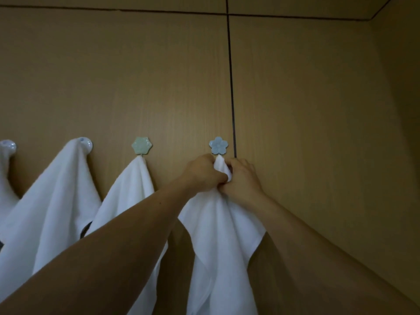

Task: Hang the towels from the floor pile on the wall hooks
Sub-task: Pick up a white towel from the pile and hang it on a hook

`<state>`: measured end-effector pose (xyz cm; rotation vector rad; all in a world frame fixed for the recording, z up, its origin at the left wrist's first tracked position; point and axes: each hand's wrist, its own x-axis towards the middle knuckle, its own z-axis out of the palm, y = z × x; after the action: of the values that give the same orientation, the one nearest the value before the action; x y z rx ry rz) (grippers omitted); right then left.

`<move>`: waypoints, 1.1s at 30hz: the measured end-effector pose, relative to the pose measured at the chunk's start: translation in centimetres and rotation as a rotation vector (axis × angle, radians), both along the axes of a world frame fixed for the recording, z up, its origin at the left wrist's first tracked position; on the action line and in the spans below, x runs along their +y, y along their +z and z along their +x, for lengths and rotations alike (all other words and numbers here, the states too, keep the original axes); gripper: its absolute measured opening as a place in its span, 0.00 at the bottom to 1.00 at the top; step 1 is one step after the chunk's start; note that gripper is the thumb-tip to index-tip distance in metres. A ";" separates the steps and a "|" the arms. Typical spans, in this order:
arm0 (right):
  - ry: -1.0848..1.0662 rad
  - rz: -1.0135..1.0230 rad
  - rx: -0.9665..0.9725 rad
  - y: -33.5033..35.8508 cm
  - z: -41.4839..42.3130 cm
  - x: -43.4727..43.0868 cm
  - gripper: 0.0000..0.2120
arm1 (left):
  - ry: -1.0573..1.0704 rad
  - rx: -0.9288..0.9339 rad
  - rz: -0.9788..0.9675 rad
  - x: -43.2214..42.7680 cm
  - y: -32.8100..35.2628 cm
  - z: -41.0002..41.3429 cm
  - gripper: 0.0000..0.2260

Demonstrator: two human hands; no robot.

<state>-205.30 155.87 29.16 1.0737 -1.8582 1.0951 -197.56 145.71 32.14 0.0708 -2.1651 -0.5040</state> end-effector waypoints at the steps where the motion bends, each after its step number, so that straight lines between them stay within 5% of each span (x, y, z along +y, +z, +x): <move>1: -0.004 0.006 -0.015 0.1 0.2 -0.2 0.22 | 0.014 0.011 0.028 0.2 -0.1 -0.3 0.06; 6: 0.114 0.038 -0.284 -0.5 0.6 0.4 0.07 | -0.181 -0.005 0.350 0.2 -1.7 0.4 0.10; 13: 0.251 -0.040 -0.509 -4.1 0.8 1.5 0.14 | -0.386 -0.092 0.655 -1.5 -6.6 2.5 0.13; 19: 0.119 -0.162 -0.513 -9.7 1.3 0.2 0.17 | -0.442 0.025 0.589 -1.4 -13.2 1.9 0.12; 24: 0.124 -0.254 -0.567 -13.0 2.9 0.1 0.23 | -0.313 0.112 0.442 -0.4 -15.5 2.4 0.23; 33: 0.054 -0.202 -0.622 -18.7 6.2 2.5 0.32 | -0.113 -0.048 0.353 0.5 -21.5 5.6 0.35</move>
<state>-199.13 158.40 10.45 0.7126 -2.1208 1.7527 -192.01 146.26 10.62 0.1557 -2.1129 -0.9546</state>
